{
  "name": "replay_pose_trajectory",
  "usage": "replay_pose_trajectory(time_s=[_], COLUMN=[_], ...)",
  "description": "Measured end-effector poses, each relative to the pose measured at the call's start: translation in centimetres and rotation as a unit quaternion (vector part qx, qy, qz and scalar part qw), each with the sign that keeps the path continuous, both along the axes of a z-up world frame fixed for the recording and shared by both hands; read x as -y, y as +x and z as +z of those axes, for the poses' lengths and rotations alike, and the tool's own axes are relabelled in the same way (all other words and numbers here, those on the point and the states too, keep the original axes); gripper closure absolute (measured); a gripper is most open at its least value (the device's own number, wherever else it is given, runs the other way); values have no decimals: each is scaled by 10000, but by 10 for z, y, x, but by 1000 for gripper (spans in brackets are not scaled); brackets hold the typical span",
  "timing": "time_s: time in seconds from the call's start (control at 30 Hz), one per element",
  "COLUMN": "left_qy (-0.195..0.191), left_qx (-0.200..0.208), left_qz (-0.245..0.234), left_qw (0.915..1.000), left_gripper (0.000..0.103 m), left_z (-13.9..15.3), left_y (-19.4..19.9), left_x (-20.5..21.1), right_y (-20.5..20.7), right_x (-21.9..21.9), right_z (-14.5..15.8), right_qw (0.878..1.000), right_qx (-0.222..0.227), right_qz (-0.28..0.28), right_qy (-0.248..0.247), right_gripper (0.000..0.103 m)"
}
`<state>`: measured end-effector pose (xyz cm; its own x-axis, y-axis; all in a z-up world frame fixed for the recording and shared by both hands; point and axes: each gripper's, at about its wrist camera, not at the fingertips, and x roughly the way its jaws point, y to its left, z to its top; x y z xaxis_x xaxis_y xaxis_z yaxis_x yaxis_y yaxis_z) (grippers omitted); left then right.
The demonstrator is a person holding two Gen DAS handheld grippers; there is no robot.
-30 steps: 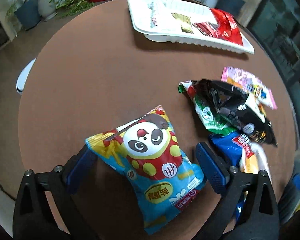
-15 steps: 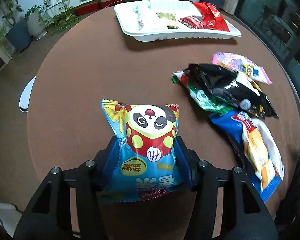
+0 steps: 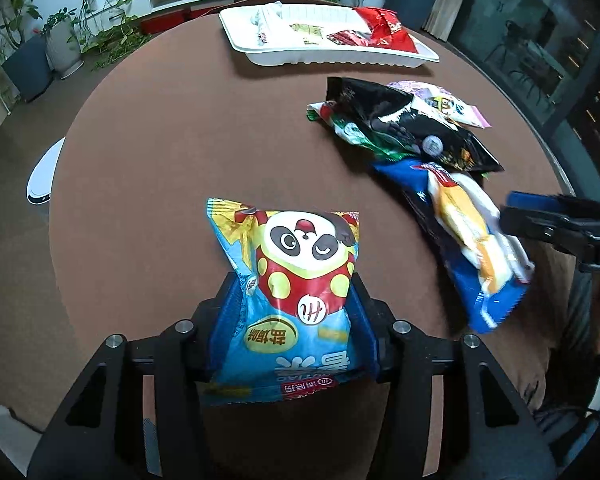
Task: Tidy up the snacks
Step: 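Grasp the long white wrapper with the right tool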
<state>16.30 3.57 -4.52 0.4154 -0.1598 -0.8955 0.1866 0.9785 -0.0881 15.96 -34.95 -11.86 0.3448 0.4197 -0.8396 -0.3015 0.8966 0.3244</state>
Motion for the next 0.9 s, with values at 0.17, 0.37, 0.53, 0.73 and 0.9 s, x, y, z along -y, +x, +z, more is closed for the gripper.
replay_pose_trajectory(time_s=[0.17, 0.37, 0.53, 0.73, 0.9], left_qy=[-40, -2, 33, 55, 49], left_qx=[34, 100, 107, 116, 114], left_qz=[-56, -87, -90, -94, -101], left_qw=[10000, 9999, 9999, 9999, 9999], left_gripper=[54, 54, 54, 54, 54], left_z=[0, 0, 0, 0, 0], left_y=[-7, -10, -10, -9, -9], left_x=[3, 5, 6, 6, 6], right_y=[8, 12, 15, 6, 5], right_x=[-16, -30, -38, -51, -45], right_z=[-6, -7, -7, -9, -8], right_qw=[9997, 9990, 9972, 9896, 9898], right_qx=[-113, -138, -65, 219, 256], right_qz=[144, 283, 406, 677, 695], right_qy=[-184, -316, -630, -1248, -1213], right_gripper=[38, 38, 46, 56, 74])
